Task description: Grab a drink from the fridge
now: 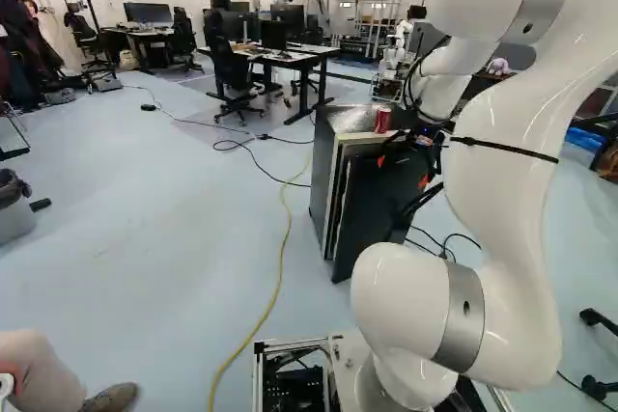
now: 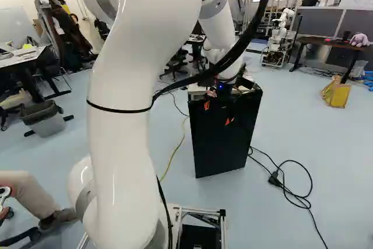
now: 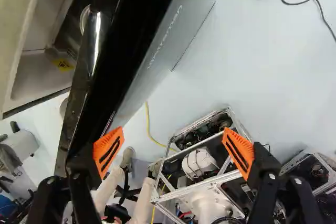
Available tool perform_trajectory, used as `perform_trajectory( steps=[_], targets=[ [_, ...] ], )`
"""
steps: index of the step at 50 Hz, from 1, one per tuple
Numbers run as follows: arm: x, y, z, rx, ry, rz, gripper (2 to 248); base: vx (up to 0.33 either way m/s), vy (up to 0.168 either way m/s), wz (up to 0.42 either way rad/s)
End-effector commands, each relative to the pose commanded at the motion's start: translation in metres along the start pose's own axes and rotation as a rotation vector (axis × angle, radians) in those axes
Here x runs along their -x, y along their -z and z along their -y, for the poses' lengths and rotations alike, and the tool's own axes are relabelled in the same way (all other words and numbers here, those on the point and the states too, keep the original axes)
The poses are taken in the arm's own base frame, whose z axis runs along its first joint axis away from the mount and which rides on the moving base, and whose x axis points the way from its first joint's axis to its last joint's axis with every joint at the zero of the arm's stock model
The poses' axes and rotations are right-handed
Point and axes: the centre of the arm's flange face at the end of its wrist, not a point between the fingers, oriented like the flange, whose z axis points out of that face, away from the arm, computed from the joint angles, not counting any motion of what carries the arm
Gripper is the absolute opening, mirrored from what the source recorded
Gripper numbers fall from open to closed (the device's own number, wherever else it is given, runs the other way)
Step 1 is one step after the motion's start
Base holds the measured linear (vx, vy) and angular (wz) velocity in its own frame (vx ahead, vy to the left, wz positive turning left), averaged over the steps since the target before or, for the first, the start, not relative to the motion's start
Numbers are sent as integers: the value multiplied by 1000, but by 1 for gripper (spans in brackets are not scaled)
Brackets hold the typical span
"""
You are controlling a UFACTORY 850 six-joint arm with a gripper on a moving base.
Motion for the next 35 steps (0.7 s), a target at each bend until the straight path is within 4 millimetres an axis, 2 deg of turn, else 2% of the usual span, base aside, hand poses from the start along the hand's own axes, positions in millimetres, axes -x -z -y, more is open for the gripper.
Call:
perform_trajectory(
  steps=[35],
  targets=[
    [-8, -2, 14, 0, 24, -31, 247, 0, 0, 0]
  ],
)
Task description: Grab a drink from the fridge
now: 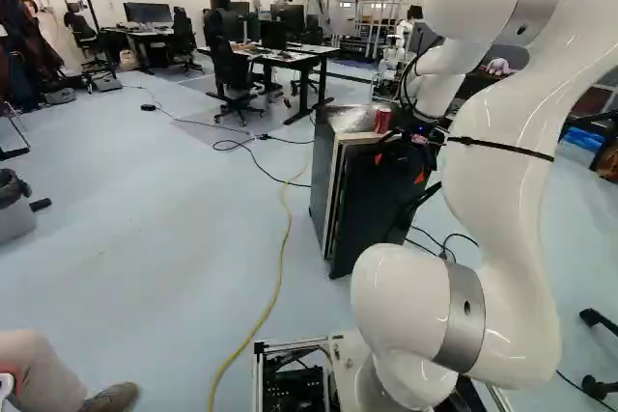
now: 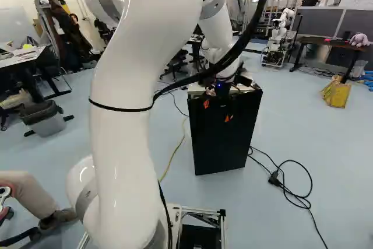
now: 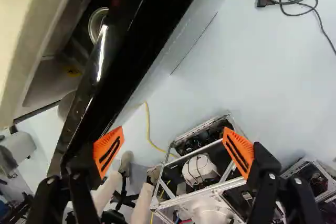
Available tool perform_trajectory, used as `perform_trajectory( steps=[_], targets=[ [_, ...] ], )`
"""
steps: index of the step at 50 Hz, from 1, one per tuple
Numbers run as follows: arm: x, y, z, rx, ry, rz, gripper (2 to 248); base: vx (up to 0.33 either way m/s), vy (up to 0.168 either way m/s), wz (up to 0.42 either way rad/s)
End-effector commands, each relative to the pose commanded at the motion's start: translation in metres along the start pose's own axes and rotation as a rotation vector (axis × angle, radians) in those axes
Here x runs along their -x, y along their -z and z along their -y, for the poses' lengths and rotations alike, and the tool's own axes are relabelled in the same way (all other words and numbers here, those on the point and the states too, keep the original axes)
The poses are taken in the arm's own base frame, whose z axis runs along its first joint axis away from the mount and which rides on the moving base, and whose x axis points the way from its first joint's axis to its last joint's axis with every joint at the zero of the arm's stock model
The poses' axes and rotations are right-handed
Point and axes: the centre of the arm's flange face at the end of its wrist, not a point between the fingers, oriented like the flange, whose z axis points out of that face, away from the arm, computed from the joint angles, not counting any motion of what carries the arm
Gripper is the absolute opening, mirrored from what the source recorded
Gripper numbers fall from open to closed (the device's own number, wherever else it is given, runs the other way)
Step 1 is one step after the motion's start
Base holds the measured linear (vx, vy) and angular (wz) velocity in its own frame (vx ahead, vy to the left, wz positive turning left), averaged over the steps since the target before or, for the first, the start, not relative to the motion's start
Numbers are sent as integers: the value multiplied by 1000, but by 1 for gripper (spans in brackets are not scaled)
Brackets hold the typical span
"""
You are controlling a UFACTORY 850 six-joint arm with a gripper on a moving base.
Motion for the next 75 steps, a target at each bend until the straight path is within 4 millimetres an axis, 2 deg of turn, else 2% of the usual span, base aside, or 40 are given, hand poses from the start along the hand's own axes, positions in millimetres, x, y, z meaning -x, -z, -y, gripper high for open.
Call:
perform_trajectory(
  steps=[75],
  targets=[
    [-12, -3, 22, -2, 37, -69, 247, 0, 0, 0]
  ],
)
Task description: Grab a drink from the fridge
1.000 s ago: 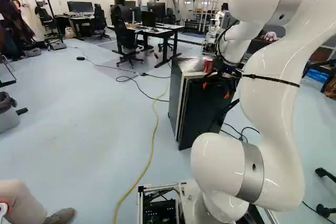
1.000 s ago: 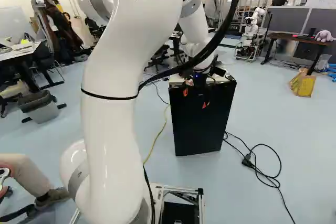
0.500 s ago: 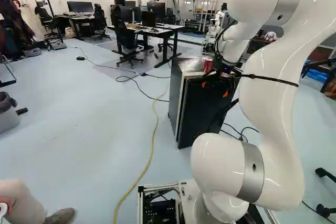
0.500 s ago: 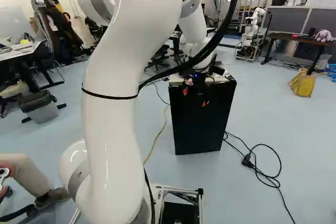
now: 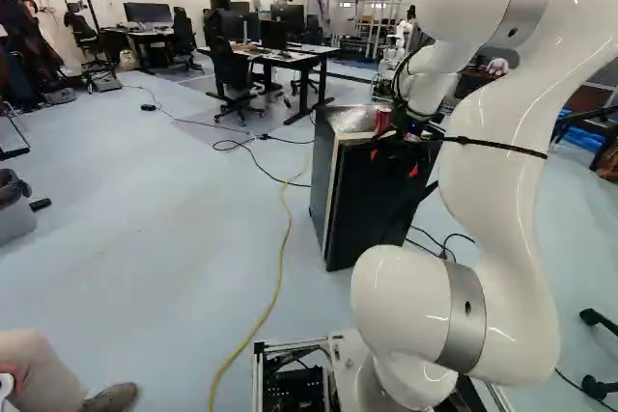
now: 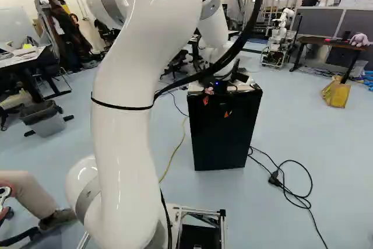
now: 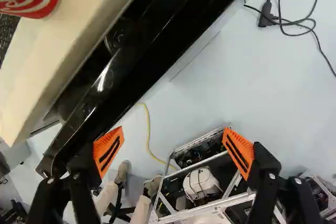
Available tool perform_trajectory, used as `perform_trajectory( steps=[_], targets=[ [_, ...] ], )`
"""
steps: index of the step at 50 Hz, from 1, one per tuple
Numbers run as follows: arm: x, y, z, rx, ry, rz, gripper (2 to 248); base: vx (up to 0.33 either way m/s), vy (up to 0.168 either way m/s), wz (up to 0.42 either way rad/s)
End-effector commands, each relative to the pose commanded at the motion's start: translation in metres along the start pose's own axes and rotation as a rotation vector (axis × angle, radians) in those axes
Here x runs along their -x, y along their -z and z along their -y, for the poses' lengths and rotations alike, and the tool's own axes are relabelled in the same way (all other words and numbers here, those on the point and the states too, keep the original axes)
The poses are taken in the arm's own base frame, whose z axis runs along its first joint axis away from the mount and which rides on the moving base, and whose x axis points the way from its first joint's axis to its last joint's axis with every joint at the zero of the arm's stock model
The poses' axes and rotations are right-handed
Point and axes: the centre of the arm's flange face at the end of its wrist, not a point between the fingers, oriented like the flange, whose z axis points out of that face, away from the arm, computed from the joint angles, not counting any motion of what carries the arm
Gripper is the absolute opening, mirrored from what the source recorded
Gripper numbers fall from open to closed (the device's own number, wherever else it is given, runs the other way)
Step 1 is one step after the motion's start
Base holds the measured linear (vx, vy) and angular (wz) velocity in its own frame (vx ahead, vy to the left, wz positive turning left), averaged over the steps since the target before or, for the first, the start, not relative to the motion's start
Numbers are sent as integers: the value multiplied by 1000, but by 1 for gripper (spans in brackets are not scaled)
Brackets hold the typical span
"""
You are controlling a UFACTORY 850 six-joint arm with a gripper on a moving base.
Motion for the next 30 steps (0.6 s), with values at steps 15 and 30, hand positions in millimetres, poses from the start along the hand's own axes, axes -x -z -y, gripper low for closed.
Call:
perform_trajectory(
  steps=[15, 30],
  targets=[
    [-1, 0, 0, 0, 0, -15, 247, 0, 0, 0],
    [-3, 0, 0, 0, 0, -31, 247, 0, 0, 0]
  ],
)
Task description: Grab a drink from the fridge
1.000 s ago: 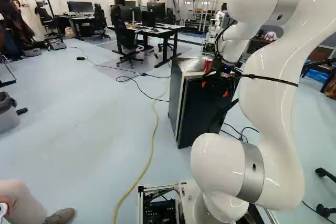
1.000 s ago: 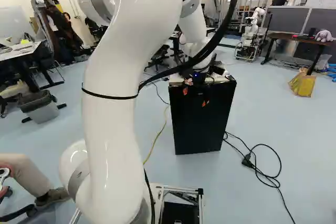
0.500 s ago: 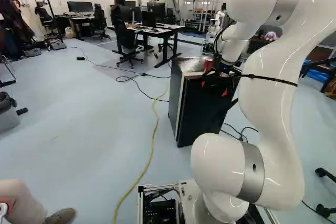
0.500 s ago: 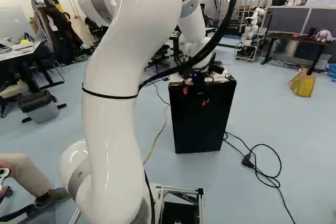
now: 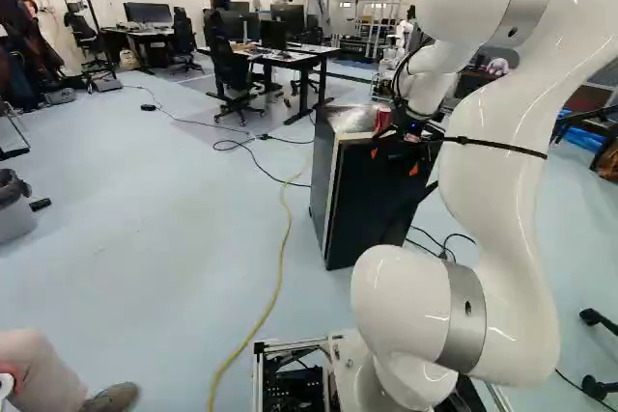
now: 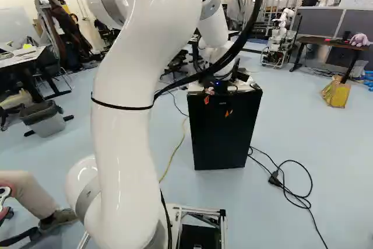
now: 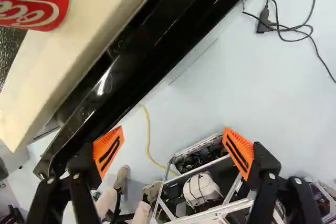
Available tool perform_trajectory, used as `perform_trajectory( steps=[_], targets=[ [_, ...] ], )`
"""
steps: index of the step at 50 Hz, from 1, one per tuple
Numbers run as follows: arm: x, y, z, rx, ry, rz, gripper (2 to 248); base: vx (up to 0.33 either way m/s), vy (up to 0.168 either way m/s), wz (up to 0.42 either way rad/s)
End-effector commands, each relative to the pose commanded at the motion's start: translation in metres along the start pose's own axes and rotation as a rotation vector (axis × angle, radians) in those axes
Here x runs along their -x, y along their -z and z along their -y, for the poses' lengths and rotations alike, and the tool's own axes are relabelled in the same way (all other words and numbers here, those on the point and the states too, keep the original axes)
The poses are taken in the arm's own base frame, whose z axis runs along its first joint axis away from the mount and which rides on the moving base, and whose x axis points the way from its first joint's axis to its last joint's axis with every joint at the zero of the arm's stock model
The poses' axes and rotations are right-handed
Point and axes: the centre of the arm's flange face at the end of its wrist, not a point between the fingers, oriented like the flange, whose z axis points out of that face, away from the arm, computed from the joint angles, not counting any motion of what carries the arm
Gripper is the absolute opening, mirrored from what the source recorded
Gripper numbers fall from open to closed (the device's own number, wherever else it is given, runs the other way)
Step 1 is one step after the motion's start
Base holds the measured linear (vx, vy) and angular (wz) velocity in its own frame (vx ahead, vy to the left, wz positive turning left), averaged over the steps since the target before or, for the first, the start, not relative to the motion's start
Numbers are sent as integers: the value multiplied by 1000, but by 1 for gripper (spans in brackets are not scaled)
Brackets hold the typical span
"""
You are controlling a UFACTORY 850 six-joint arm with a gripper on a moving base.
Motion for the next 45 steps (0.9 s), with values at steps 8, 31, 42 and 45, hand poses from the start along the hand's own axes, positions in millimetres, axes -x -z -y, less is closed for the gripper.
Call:
perform_trajectory(
  steps=[8, 31, 42, 45],
  targets=[
    [-1, 0, 0, 0, 0, -8, 247, 0, 0, 0],
    [-3, 0, 0, 0, 0, -32, 247, 0, 0, 0],
    [-4, 0, 0, 0, 1, -44, 247, 0, 0, 0],
    [-5, 0, 1, 0, 1, -47, 247, 0, 0, 0]
  ],
)
